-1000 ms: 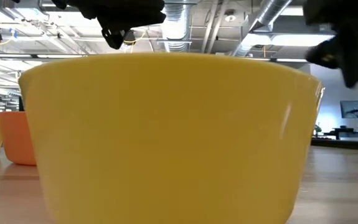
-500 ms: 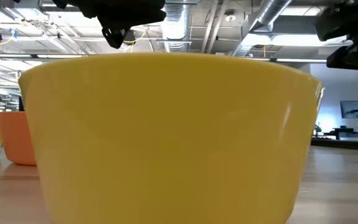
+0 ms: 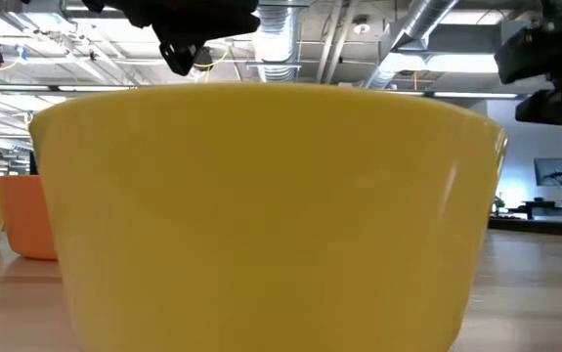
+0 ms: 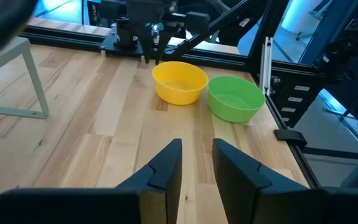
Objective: Pick & Place Mini bowls
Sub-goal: Stack the yellow bowl on the yellow bowl on the shelf
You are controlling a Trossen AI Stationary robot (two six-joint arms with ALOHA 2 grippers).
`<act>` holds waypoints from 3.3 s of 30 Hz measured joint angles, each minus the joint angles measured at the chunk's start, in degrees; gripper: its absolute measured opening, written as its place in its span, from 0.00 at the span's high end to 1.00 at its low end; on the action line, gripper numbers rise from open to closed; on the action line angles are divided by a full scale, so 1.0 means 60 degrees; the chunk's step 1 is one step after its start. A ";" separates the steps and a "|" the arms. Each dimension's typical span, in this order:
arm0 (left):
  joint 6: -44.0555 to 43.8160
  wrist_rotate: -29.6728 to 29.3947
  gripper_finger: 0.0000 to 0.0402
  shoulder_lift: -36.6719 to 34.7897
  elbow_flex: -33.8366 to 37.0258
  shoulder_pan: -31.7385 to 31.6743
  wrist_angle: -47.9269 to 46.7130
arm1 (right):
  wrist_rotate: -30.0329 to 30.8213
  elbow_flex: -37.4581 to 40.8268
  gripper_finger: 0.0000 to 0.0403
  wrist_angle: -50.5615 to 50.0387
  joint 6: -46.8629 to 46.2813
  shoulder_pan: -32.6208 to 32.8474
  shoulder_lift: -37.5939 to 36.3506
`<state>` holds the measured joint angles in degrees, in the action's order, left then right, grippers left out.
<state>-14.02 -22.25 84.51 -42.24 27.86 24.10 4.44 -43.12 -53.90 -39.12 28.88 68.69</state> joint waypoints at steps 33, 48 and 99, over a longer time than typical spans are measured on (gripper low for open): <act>0.0000 0.0002 0.78 -0.0007 0.0000 0.0000 0.0064 | 0.0225 0.1585 0.94 0.1147 -0.0997 0.0060 -0.0004; 0.0033 0.0000 0.78 -0.0007 0.0000 -0.0093 0.0069 | 0.1465 -0.1122 0.98 0.1875 0.1559 -0.0412 0.0000; 0.0790 -0.0006 0.78 -0.0007 0.0004 -0.0141 0.0280 | -0.0031 -1.2374 1.00 -0.1996 0.8598 -0.8789 0.6896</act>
<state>-9.28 -22.28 84.47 -42.22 27.01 25.78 4.26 -117.36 -65.88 12.47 -23.86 110.06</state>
